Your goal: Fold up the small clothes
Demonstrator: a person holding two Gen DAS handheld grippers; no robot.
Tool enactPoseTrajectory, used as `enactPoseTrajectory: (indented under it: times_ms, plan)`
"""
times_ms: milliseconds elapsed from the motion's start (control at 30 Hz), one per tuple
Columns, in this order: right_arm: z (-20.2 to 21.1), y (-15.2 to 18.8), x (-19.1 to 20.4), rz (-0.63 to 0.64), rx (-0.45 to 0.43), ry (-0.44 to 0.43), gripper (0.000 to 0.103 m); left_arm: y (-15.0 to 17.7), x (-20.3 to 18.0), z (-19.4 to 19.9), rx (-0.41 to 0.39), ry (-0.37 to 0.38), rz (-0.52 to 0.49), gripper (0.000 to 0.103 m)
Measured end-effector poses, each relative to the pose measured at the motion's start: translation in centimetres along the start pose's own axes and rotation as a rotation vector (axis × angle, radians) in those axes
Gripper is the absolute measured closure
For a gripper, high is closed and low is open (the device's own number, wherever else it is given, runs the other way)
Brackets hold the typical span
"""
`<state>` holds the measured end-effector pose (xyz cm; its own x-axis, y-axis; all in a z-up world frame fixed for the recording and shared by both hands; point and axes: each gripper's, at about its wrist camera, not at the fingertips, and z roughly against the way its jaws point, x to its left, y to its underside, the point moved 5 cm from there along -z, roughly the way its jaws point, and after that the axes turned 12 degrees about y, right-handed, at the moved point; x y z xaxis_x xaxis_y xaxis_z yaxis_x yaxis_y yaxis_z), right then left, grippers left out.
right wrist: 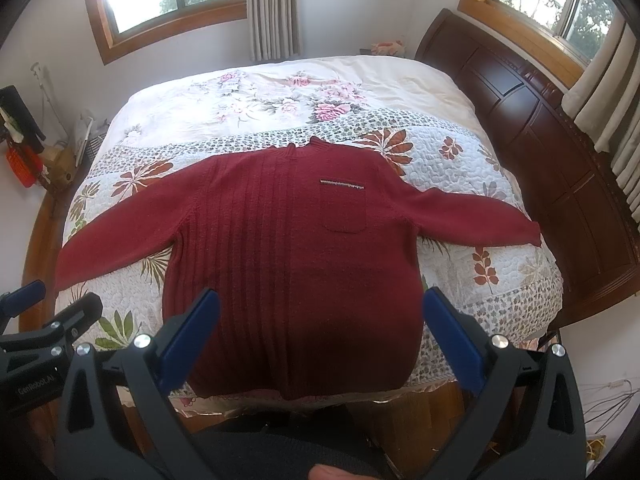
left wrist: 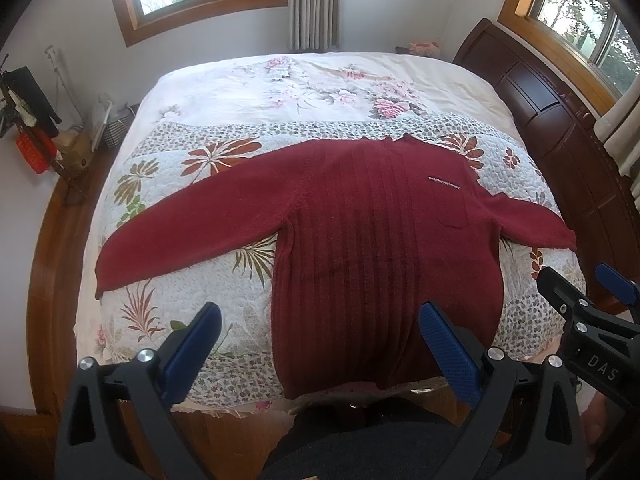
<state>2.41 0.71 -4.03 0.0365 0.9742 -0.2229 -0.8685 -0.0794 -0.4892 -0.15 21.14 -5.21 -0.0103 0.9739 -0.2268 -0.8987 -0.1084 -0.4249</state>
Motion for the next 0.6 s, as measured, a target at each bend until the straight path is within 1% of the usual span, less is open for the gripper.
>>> enactPoseTrajectory:
  times_ms: [267, 300, 600]
  plan:
    - [0.6, -0.3, 0.8, 0.005, -0.003, 0.004, 0.002, 0.0, -0.1, 0.0, 0.000, 0.001, -0.001, 0.004]
    - [-0.2, 0.1, -0.4, 0.004, -0.005, -0.001, 0.002, 0.0, -0.1, 0.0, 0.000, 0.000, 0.000, 0.004]
    - [-0.2, 0.2, -0.6, -0.003, -0.007, 0.000, 0.002, -0.2, -0.5, -0.1, -0.002, 0.000, -0.007, 0.004]
